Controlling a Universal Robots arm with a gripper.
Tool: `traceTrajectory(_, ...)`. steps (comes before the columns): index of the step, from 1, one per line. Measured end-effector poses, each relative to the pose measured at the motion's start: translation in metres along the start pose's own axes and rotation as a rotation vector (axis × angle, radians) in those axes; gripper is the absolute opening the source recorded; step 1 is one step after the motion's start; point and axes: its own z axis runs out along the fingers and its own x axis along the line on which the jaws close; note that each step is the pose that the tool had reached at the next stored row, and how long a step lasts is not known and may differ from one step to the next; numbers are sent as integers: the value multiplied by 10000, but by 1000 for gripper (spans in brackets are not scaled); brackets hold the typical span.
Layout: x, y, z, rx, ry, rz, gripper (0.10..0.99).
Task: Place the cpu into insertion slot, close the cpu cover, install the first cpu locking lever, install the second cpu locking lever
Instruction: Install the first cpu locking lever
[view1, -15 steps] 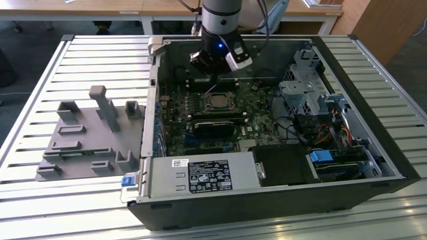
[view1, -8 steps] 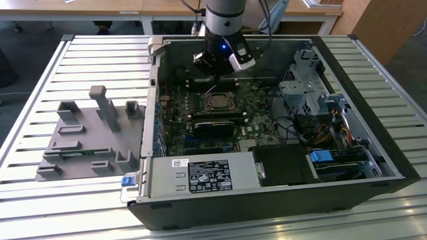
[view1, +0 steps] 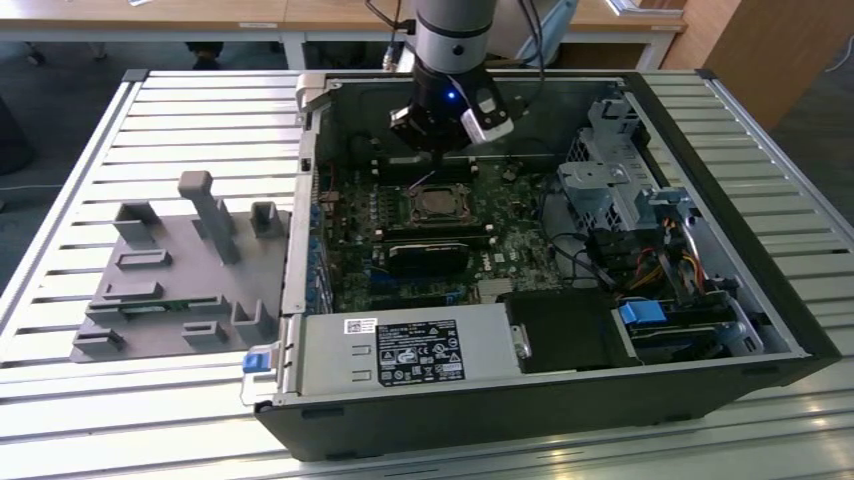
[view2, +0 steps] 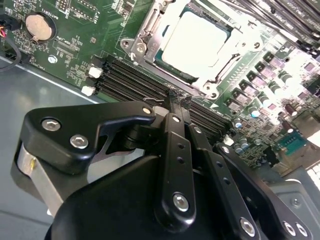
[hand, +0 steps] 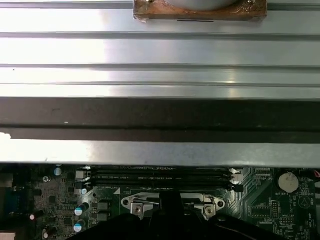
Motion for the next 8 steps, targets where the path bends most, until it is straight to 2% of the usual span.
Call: traceTrajectory(8, -44, 15, 44, 0, 0, 1, 114)
